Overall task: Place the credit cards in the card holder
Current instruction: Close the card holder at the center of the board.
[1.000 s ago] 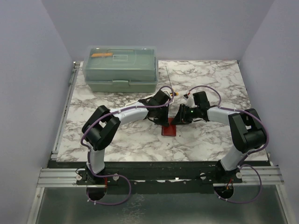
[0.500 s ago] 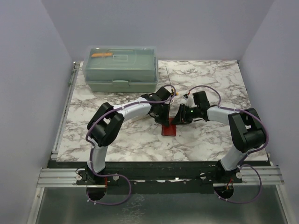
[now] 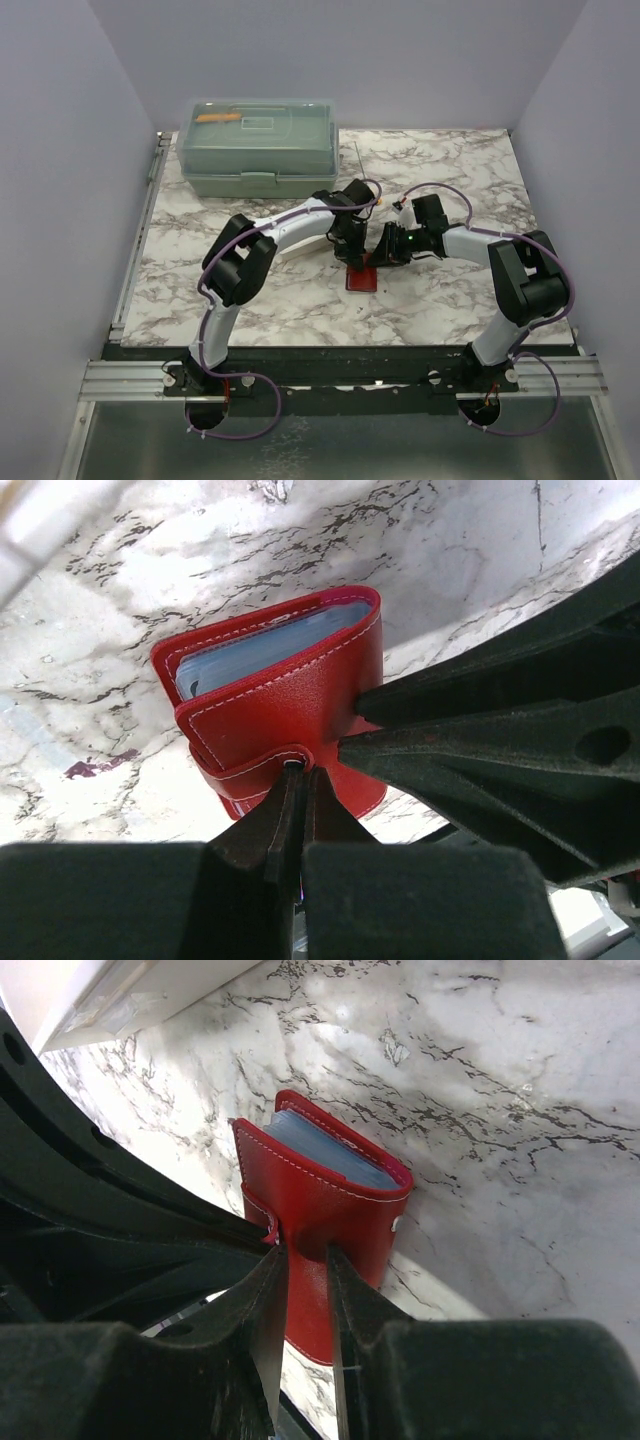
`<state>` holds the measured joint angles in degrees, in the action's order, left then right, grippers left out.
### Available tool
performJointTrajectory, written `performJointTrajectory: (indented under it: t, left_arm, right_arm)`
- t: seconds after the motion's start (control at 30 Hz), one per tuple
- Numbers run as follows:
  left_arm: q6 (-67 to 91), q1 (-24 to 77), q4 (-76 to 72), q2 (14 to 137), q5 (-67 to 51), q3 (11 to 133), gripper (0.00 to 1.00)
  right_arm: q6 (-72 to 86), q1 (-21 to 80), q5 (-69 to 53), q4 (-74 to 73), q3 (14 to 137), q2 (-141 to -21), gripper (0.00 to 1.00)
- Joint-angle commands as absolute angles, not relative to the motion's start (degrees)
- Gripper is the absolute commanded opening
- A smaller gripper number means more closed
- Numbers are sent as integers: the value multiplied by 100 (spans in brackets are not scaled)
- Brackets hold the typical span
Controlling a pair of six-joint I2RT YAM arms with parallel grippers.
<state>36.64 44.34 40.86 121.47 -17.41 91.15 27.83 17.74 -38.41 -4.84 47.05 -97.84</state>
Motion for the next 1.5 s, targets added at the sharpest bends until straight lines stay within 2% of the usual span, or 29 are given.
performJointTrajectory:
  t: [0.0, 0.3, 0.47, 0.67, 0.9, 1.07, 1.13, 1.3, 1.47]
  left_arm:
    - [3801, 4937, 3756, 13879, -473, 8856, 0]
    - [4415, 5171, 4131, 14629, 817, 9110, 0]
    - [4764, 5347, 4153, 14629, 1173, 9019, 0]
    - [4482, 5307, 4059, 14947, 647, 9051, 0]
    - [4174, 5292, 4017, 14173, 385, 8946, 1]
    - [4054, 5278, 4017, 13132, 36, 9073, 29]
    - [4020, 5237, 4017, 12838, -186, 9195, 38]
    - [4005, 5147, 4017, 12274, -535, 9340, 49]
    - [3952, 5111, 4017, 11782, -659, 9193, 52]
  right_arm:
    - [2585, 1995, -3025, -643, 4641, -10208, 26]
    - [2857, 1995, -2882, -551, 4515, -10042, 27]
    - [2993, 1842, -2856, -790, 4702, -9493, 34]
    - [2571, 1326, -2625, -1506, 5130, -9012, 46]
    - [2256, 923, -2819, -1695, 4939, -8750, 49]
    - [2394, 922, -3449, -1202, 4485, -8798, 48]
    - [2427, 931, -3522, -1089, 4380, -8863, 48]
    - [2476, 1020, -3758, -878, 4263, -9004, 47]
    - [2628, 1082, -4055, -508, 4125, -9156, 49]
